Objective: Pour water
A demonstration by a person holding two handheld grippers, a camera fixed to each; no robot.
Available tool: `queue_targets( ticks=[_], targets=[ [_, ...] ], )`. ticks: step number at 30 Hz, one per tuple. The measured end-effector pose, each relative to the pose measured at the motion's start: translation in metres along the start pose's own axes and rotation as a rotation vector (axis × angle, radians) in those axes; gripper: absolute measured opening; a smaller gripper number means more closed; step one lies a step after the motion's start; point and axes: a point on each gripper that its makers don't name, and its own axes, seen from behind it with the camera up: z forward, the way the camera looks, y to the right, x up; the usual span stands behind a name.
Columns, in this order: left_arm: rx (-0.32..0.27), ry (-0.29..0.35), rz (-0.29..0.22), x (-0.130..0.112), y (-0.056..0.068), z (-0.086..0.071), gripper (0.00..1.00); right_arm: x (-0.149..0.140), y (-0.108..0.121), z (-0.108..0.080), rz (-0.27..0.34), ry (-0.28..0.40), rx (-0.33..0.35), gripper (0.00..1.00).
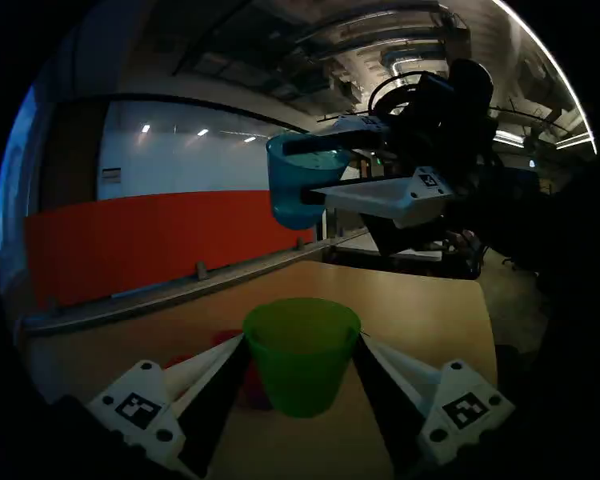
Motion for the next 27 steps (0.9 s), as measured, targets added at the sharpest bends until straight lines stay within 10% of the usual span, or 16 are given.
queue_targets(
  ticks=[27],
  targets=[
    [-0.013, 0.002, 0.000, 0.001, 0.002, 0.006, 0.86, 0.012, 0.012, 0.021, -0.243, -0.002, -0.014, 0.90]
  ],
)
